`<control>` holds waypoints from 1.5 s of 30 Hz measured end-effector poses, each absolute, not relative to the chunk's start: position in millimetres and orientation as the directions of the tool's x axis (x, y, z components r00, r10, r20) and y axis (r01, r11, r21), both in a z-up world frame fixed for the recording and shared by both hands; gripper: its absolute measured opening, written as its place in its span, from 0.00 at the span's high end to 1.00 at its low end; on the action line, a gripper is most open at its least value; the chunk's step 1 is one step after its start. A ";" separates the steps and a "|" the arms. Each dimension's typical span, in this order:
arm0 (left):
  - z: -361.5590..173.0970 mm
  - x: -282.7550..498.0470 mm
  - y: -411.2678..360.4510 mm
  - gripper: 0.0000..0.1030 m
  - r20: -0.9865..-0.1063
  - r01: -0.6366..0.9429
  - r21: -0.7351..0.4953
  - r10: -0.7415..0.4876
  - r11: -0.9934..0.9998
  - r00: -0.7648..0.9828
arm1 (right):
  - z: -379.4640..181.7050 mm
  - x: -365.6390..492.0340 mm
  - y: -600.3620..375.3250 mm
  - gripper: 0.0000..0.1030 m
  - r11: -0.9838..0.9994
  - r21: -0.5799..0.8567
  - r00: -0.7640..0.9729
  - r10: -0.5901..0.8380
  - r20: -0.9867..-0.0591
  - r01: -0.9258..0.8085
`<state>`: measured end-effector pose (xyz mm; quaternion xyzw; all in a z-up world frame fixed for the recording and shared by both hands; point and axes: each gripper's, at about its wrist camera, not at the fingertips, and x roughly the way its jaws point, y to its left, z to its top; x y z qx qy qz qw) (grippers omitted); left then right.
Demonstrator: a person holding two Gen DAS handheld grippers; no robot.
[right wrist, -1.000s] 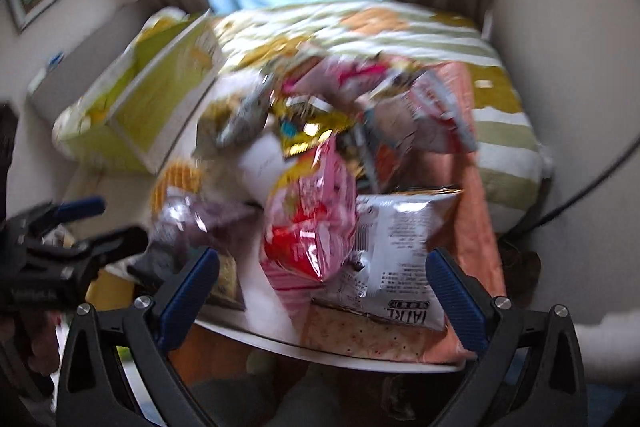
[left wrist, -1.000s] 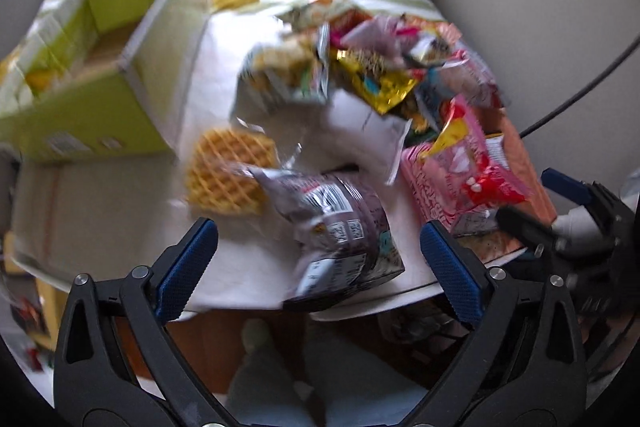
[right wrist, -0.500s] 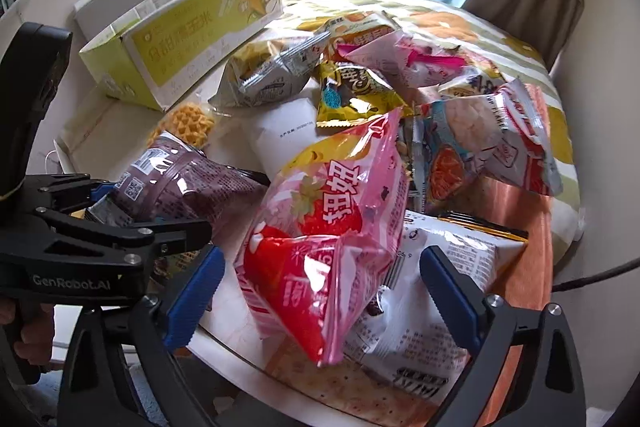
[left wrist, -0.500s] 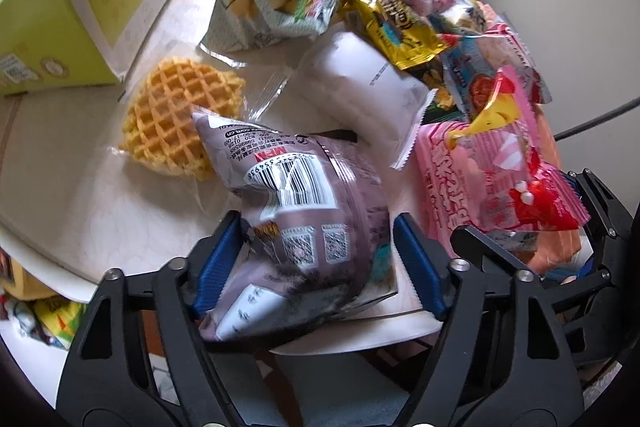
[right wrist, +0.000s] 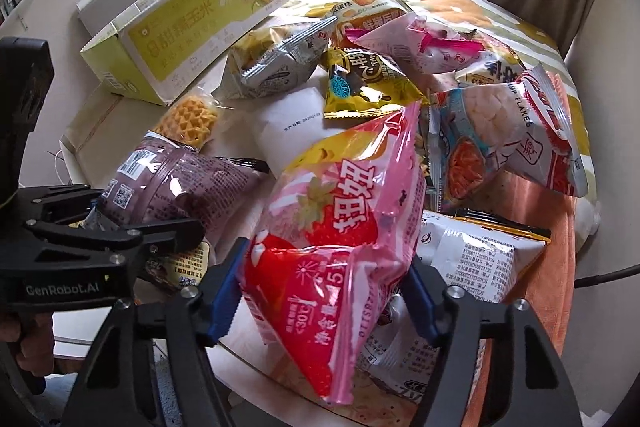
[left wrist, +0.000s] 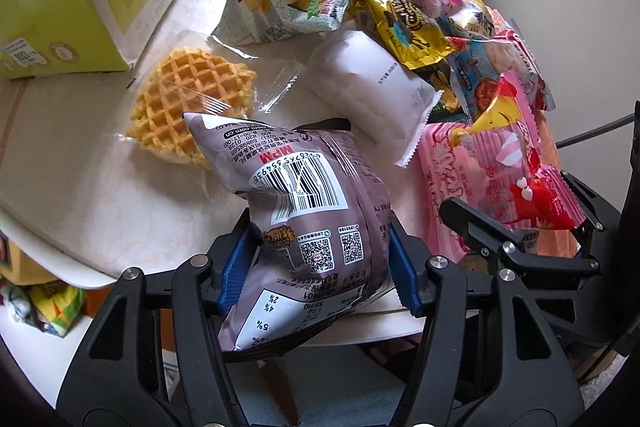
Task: Organize snacks
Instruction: 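Grasp the purple snack bag with the left tool while the right tool grasps the pink-red bag, then carry both bags over the yellow box and open both tools to drop them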
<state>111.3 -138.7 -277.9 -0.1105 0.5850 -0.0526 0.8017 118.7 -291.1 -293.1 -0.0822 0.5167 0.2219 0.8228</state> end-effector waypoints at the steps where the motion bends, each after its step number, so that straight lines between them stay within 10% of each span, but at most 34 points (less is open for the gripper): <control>1: -275.5 111.3 -140.2 0.45 -0.926 -0.040 -0.240 -0.217 0.970 0.309 | -292.2 118.4 -291.3 0.44 0.889 0.096 0.366 0.281 -0.887 -0.448; 31: -84.3 181.2 19.1 0.44 -0.730 0.029 -0.158 -0.137 0.987 0.669 | -118.2 171.7 -166.5 0.52 0.900 0.046 0.618 0.335 -0.712 -0.434; 45: -124.7 263.6 160.9 0.44 -0.823 0.048 -0.142 -0.145 0.989 0.549 | -144.8 246.0 -27.0 0.52 0.910 0.148 0.529 0.350 -0.773 -0.387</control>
